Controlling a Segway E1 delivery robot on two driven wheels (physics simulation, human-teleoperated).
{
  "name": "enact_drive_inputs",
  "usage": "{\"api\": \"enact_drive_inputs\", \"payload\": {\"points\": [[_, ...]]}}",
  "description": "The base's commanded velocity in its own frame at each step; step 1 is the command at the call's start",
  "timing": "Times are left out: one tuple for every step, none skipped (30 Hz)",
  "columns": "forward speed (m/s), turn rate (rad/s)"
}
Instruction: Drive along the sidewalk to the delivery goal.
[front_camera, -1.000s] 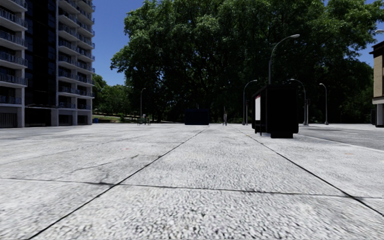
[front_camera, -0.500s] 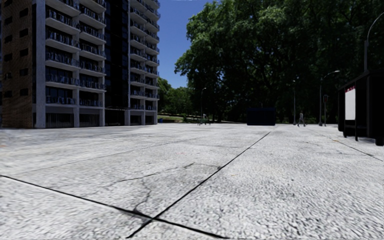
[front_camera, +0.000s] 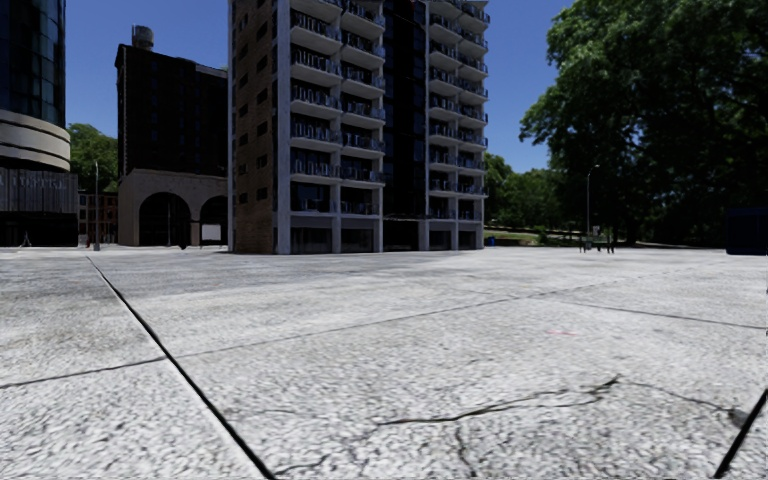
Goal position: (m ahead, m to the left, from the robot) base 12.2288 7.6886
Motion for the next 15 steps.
{"api": "enact_drive_inputs", "payload": {"points": [[2.00, 0.90], [2.00, 0.90], [2.00, 0.90], [2.00, 0.90], [2.00, 0.90], [2.00, 0.90], [2.00, 0.90], [2.00, 0.90], [2.00, 0.90], [2.00, 0.90], [2.00, 0.90], [2.00, 0.90], [2.00, 0.90], [2.00, 0.90], [2.00, 0.90]]}}
